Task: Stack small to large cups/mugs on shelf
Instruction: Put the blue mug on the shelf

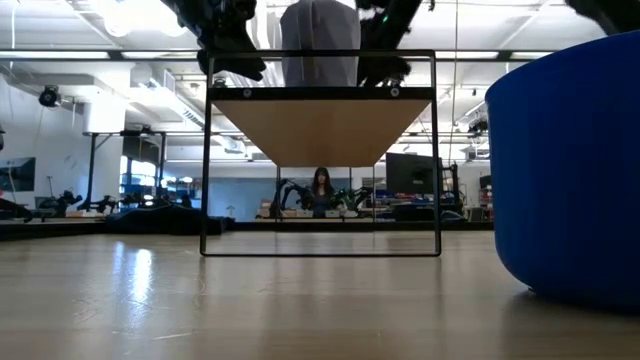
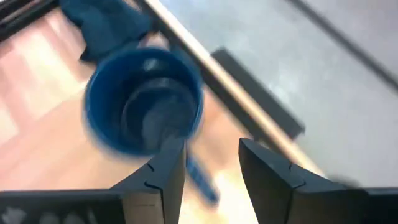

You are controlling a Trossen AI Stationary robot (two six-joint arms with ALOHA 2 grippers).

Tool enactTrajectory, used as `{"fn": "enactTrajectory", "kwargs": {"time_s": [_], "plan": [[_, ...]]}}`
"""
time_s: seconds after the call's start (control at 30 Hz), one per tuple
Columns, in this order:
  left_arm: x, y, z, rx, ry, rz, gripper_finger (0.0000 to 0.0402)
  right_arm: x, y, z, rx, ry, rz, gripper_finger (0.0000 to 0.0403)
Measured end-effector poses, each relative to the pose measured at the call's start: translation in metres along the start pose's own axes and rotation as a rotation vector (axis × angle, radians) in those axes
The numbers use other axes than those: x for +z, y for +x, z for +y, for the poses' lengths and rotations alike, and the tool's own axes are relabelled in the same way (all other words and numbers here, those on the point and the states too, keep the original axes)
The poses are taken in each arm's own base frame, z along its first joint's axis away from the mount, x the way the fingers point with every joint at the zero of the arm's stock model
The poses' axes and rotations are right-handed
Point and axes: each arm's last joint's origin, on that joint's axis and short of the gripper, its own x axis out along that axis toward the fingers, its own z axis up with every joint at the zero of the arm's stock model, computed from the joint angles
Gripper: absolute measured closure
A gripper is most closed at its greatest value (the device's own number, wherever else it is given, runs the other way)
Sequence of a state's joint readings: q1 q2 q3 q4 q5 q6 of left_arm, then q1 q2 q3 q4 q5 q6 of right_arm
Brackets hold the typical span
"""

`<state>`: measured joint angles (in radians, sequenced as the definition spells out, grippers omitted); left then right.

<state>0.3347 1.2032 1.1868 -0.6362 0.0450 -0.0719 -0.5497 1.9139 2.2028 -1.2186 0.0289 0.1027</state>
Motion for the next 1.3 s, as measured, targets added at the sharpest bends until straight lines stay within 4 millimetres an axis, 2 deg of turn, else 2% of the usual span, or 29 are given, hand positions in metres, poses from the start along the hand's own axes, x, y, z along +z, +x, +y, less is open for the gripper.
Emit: {"fn": "enactTrajectory", "kwargs": {"time_s": [0.1, 0.23, 0.4, 0.57, 0.7, 0.83, 1.03, 1.17, 1.3], "plan": [[0.000, 0.000, 0.000, -0.003, 0.000, -0.001, 0.0272, -0.014, -0.021, 0.011, -0.001, 0.054, 0.071, 0.0260], [0.000, -0.001, 0.000, -0.005, 0.019, -0.002, 0.0272, -0.042, -0.046, 0.038, -0.053, 0.096, 0.235, 0.0266], [0.001, -0.002, -0.001, -0.028, 0.035, -0.005, 0.0272, -0.071, -0.070, 0.095, 0.024, 0.157, 0.257, 0.0266], [-0.001, -0.008, -0.004, -0.130, 0.071, -0.009, 0.0272, -0.124, -0.087, 0.151, 0.034, 0.272, 0.313, 0.0260], [-0.001, -0.014, -0.006, -0.175, 0.088, -0.022, 0.0272, -0.175, -0.098, 0.194, -0.007, 0.401, 0.348, 0.0259], [-0.004, -0.020, -0.007, -0.222, 0.118, -0.037, 0.0272, -0.222, -0.098, 0.235, -0.003, 0.514, 0.312, 0.0259], [-0.005, -0.024, -0.008, -0.271, 0.122, -0.041, 0.0272, -0.273, -0.084, 0.273, -0.025, 0.625, 0.346, 0.0257], [-0.006, -0.024, -0.008, -0.271, 0.120, -0.025, 0.0272, -0.292, -0.071, 0.287, -0.066, 0.641, 0.380, 0.0257], [-0.009, -0.024, -0.008, -0.274, 0.115, 0.002, 0.0272, -0.301, -0.057, 0.298, -0.083, 0.621, 0.438, 0.0259]]}}
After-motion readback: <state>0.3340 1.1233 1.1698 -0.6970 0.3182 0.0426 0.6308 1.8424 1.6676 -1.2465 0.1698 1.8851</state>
